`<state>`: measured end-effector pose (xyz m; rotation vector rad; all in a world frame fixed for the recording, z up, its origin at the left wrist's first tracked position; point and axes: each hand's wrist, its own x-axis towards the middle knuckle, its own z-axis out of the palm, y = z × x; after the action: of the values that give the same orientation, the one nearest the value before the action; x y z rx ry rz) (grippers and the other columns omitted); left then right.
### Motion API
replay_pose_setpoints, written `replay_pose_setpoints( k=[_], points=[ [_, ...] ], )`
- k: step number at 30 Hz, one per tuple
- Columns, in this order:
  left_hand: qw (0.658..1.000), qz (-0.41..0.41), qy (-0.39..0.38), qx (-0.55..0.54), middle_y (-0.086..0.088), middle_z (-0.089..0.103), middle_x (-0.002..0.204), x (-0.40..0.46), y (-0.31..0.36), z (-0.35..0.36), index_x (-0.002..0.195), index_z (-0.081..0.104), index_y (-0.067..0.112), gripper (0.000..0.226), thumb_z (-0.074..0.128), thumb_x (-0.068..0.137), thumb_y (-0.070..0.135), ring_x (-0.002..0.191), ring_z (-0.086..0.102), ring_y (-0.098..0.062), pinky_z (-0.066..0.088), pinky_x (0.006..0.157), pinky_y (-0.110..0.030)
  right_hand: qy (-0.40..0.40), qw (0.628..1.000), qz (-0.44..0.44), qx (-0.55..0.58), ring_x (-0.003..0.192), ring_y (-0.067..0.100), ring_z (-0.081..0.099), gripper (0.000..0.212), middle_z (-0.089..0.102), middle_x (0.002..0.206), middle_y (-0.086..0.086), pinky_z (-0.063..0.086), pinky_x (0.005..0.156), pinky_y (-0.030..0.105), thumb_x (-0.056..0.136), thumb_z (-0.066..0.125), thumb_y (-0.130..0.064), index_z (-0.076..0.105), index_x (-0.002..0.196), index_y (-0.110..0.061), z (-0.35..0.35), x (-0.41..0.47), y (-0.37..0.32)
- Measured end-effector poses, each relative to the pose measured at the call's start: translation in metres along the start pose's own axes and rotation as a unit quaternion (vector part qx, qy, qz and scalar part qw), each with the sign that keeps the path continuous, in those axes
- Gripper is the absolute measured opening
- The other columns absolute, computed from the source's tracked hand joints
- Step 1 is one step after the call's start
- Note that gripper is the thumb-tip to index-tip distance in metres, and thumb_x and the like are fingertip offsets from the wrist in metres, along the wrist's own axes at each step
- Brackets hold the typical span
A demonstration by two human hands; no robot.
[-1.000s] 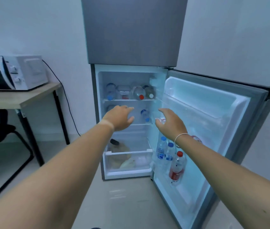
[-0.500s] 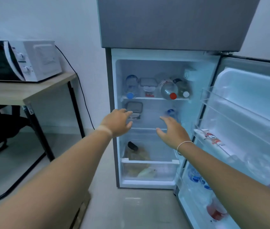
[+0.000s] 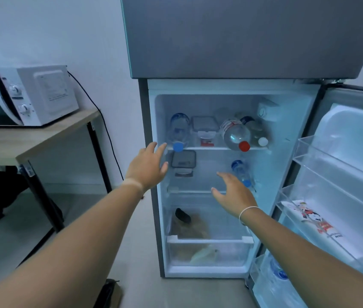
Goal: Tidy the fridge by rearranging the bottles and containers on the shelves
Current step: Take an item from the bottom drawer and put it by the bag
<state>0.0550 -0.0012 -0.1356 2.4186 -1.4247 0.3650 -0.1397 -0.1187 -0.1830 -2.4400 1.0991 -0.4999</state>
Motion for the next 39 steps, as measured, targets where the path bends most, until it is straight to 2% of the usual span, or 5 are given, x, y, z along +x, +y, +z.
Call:
replay_pose_setpoints(
  k=[9,26,30,34,39],
  points=[
    [0.984,-0.067,0.083,-0.145,-0.008,0.022,0.155,0.035,-0.01,-0.014,0.152,0.009,0.019,0.071,0.048,0.093,0.026,0.128,0.043,-0.03,0.046,0.096,-0.039,-0.01,1.0,-0.01,-0.001,0.135,0.022,0.041,0.057,0.037,0.15,-0.001,0.038,0.109,0.035,0.091,0.051,-0.037,0.034,0.144,-0.021,-0.003,0.037,-0.015],
    [0.938,-0.114,0.165,-0.282,-0.008,0.05,0.13,0.077,-0.014,0.003,0.152,-0.006,0.029,0.086,0.055,0.092,0.016,0.091,0.05,-0.015,0.037,0.078,-0.024,-0.042,0.999,-0.023,0.016,0.134,0.022,0.042,0.056,0.034,0.151,-0.001,0.039,0.105,0.034,0.092,0.049,-0.038,0.034,0.143,-0.021,0.04,0.084,-0.016],
    [0.9,-0.137,0.177,-0.374,0.002,0.047,0.143,0.078,-0.017,0.024,0.153,0.007,0.023,0.08,0.058,0.091,0.021,0.123,0.05,-0.013,0.036,0.096,-0.017,-0.07,0.997,-0.019,0.027,0.135,0.021,0.041,0.055,0.035,0.151,-0.001,0.037,0.106,0.032,0.092,0.049,-0.037,0.035,0.143,-0.023,0.066,0.082,-0.004],
    [0.885,-0.168,0.166,-0.401,0.017,0.054,0.078,0.079,-0.023,0.05,0.107,0.049,0.017,0.025,0.062,0.088,0.025,0.068,0.054,-0.001,0.046,0.07,-0.019,-0.099,0.995,-0.006,0.033,0.138,0.019,0.037,0.056,0.035,0.151,-0.001,0.034,0.109,0.031,0.092,0.05,-0.038,0.034,0.144,-0.024,0.097,0.077,0.015],
    [0.877,-0.193,0.145,-0.415,0.018,0.058,0.073,0.083,-0.037,0.079,0.1,0.056,0.021,0.024,0.066,0.082,0.031,0.065,0.056,0.002,0.042,0.056,-0.006,-0.14,0.989,0.021,0.038,0.137,0.021,0.038,0.056,0.036,0.151,0.002,0.036,0.109,0.032,0.092,0.05,-0.037,0.035,0.144,-0.022,0.135,0.08,0.035]
  ],
)
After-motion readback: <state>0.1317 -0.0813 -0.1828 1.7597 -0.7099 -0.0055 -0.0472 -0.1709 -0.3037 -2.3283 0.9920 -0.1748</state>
